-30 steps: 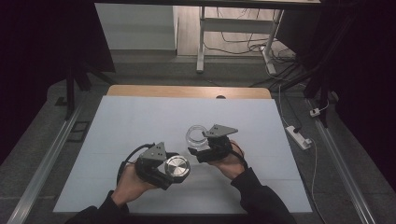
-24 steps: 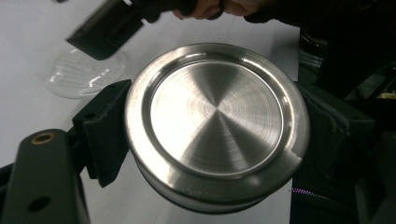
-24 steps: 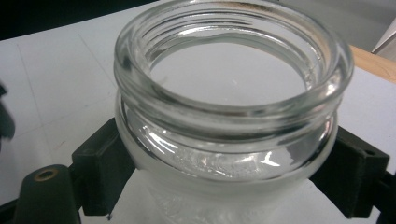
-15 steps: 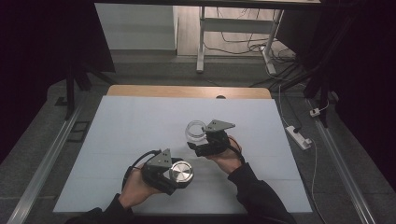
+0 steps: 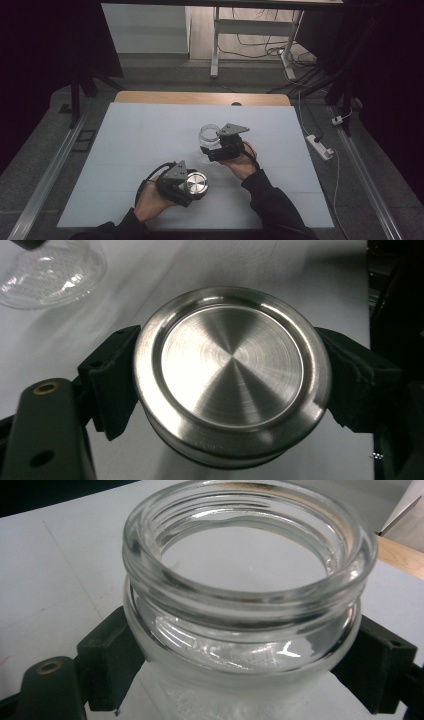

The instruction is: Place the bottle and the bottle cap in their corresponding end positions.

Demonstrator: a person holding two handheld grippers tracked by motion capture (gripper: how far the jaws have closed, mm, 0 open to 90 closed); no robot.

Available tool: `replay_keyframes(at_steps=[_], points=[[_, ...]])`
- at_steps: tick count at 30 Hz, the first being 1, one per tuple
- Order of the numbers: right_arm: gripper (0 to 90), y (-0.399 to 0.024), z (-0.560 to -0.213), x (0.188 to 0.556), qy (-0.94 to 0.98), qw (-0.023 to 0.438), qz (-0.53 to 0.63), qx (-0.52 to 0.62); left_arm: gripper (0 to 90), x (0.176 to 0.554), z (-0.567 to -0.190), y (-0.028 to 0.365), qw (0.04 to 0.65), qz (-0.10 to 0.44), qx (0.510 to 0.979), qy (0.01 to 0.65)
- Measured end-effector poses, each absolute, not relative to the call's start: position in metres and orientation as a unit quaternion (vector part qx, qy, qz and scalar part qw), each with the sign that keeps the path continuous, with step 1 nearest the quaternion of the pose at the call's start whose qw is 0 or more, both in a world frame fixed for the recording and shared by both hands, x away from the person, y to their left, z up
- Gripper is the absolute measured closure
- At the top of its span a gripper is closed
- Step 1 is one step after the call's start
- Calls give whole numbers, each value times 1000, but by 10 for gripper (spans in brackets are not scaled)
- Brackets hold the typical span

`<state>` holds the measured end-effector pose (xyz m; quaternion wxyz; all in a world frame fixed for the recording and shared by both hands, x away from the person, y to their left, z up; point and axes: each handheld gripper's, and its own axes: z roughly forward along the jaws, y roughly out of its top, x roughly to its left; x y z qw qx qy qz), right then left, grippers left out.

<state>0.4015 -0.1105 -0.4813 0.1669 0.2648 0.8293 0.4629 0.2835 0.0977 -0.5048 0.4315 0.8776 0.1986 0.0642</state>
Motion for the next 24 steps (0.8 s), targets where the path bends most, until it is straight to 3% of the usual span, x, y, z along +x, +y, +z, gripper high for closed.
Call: replay_keyframes(at_steps=[24], points=[[148,-88,-501,425,833,167,453,270,186,302,-529,83,407,67,886,211]])
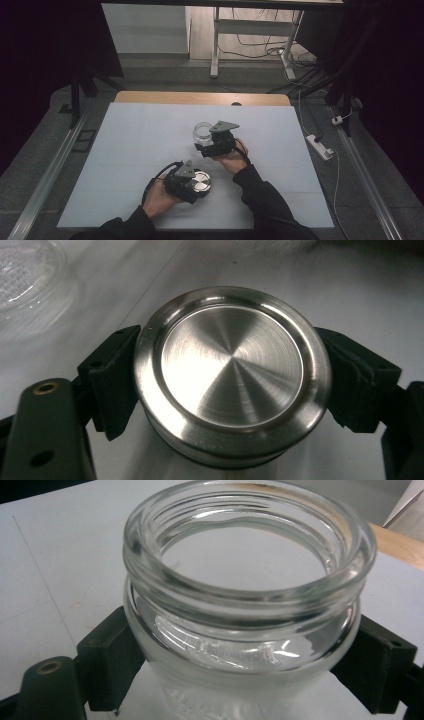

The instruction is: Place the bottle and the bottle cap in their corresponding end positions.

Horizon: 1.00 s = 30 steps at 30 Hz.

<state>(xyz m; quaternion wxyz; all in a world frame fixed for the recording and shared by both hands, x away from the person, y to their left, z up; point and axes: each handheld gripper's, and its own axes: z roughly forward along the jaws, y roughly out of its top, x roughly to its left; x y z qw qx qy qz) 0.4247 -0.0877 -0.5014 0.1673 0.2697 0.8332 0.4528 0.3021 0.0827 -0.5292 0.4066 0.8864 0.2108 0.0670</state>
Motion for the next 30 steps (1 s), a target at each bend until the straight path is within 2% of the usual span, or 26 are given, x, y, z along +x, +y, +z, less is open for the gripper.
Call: replay_keyframes(at_steps=[17,30], points=[[147,-78,-516,425,844,164,441,257,183,308,-541,73,359,87,908,197],[145,-81,-517,426,846,155,438,260,164,313,-543,74,358,63,910,201]])
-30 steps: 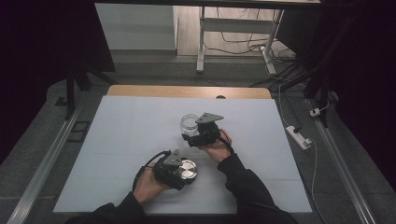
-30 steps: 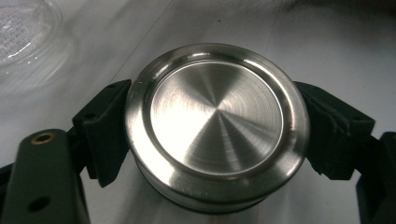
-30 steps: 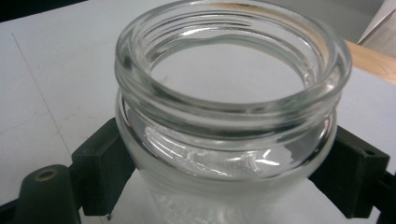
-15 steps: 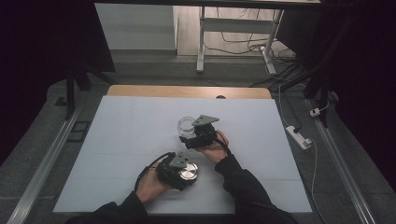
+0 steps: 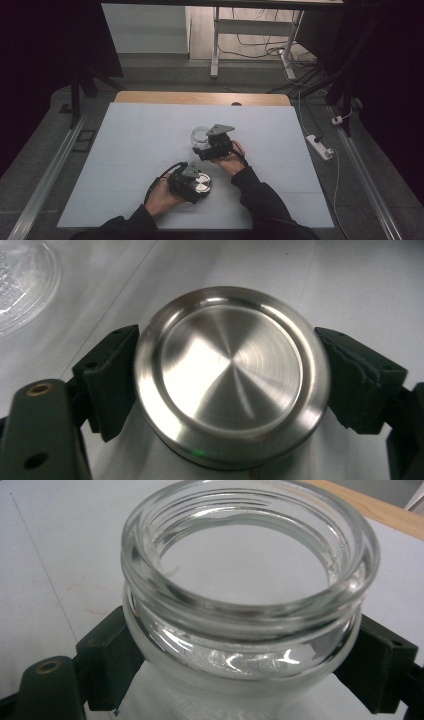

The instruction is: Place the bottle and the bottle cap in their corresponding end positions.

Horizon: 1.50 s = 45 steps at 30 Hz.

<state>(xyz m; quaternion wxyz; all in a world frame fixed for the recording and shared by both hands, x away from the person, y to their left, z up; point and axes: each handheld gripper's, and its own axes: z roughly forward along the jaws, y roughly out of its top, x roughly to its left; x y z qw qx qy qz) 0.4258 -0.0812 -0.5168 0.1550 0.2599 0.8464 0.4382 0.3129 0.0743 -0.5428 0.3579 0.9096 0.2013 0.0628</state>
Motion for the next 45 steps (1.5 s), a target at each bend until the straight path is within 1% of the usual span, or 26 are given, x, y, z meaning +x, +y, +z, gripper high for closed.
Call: replay_keyframes(at_steps=[4,5,6,7,9,10,12,13,17,19,23,30,45], points=[[144,-81,-517,426,847,153,437,261,148,313,-543,74,357,63,910,202],[143,-81,-516,426,848,153,435,261,123,313,-543,74,356,64,910,203],[143,-81,-516,426,848,153,435,261,123,313,-543,73,355,65,910,204],[142,-81,-516,426,849,153,433,260,100,313,-543,74,355,64,909,207],[141,-81,-516,426,850,151,433,261,91,314,-543,74,357,63,908,208],[127,-82,-515,427,851,146,433,261,75,314,-543,75,361,60,907,210],[117,-82,-515,427,851,143,433,261,69,314,-543,77,370,57,902,216],[95,-82,-514,427,852,137,432,261,51,315,-542,78,374,56,900,218],[63,-82,-512,426,856,135,427,259,36,315,-540,82,383,56,894,224],[29,-83,-510,425,858,131,426,256,27,315,-537,85,390,55,891,227],[0,-85,-508,423,857,124,428,257,14,314,-532,91,398,52,885,236],[0,-93,-499,418,852,119,439,260,0,312,-526,101,401,41,882,246],[0,-107,-494,398,846,130,443,267,0,304,-512,128,416,46,868,266]])
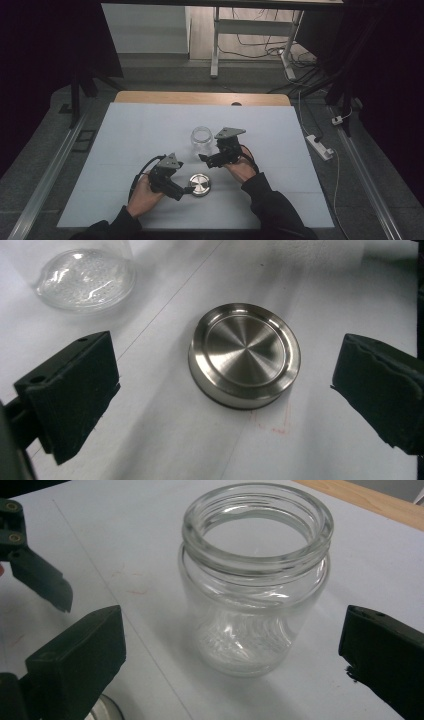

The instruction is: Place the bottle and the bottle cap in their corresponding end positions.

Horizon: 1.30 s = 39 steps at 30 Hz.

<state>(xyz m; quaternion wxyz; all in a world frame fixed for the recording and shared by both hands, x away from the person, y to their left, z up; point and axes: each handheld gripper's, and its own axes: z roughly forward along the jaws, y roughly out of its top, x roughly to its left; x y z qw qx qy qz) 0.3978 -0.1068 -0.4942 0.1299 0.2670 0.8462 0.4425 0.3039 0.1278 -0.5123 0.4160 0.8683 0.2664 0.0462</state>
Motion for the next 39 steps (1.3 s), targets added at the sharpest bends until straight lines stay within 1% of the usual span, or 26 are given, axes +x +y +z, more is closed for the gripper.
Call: replay_keyframes(at_steps=[16,26,39], points=[[0,-122,-488,372,848,120,445,261,0,294,-506,153,419,41,863,278],[0,-138,-483,350,846,126,447,261,0,282,-504,172,427,43,854,295],[0,-166,-482,327,846,135,438,271,0,264,-502,195,426,59,845,319]])
